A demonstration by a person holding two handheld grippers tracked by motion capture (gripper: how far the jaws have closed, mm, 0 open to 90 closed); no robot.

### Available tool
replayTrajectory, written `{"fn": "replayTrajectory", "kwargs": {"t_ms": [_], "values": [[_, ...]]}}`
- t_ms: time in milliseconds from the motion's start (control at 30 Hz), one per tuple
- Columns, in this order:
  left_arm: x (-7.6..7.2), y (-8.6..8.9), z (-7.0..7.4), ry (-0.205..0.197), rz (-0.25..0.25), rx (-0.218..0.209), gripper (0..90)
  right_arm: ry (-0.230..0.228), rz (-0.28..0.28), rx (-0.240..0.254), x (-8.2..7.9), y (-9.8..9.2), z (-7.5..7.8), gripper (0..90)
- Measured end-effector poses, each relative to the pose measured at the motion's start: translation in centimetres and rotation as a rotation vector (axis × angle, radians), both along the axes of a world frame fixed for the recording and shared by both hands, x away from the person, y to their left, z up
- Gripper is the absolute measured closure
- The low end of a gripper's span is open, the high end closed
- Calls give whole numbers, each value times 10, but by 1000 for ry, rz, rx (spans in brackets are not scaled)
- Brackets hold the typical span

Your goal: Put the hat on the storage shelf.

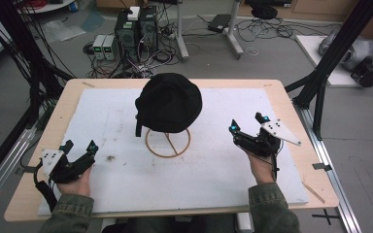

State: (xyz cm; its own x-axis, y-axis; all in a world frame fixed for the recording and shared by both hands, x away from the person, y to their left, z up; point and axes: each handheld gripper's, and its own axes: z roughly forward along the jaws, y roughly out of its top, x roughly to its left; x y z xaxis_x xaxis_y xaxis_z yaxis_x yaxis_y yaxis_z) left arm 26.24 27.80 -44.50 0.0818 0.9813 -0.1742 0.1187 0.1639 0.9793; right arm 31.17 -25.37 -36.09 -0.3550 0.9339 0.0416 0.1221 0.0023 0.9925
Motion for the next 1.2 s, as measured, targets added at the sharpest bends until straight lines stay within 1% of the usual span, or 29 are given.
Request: {"fn": "replayTrajectory", "kwargs": {"t_ms": [67,167,300,433,533,600,667,733,867,967,1033,1067,1100,1200], "values": [[0,0,0,1,0,-1,189,0,-29,11,-2,-3,-2,117],[0,0,0,0,1,-2,189,-17,-64,20,-4,-9,-7,117],[-1,0,0,0,0,2,189,-26,-116,21,-8,-14,-16,117],[-1,0,0,0,2,2,188,-23,-156,19,-12,-19,-27,117],[-1,0,0,-1,-2,1,188,-54,-211,5,-16,-22,-34,120],[-1,-1,1,-2,-6,4,188,-57,-241,9,-18,-25,-38,127],[-1,-1,1,-6,-8,6,188,-47,-256,13,-20,-28,-40,126],[-1,-1,1,-8,-10,4,188,-50,-268,21,-21,-30,-43,127],[-2,-2,1,-12,-9,7,187,-35,-282,10,-24,-35,-50,126],[-2,-2,1,-17,-5,11,187,-18,-292,17,-23,-38,-60,126],[-2,-2,1,-17,-2,13,187,12,-299,33,-22,-38,-69,126],[-2,-2,1,-18,0,14,187,34,-303,29,-21,-38,-70,125],[-2,-2,1,-19,1,16,187,37,-304,11,-19,-38,-70,125],[-1,-2,1,-19,5,18,186,17,-306,-16,-19,-35,-70,125]]}}
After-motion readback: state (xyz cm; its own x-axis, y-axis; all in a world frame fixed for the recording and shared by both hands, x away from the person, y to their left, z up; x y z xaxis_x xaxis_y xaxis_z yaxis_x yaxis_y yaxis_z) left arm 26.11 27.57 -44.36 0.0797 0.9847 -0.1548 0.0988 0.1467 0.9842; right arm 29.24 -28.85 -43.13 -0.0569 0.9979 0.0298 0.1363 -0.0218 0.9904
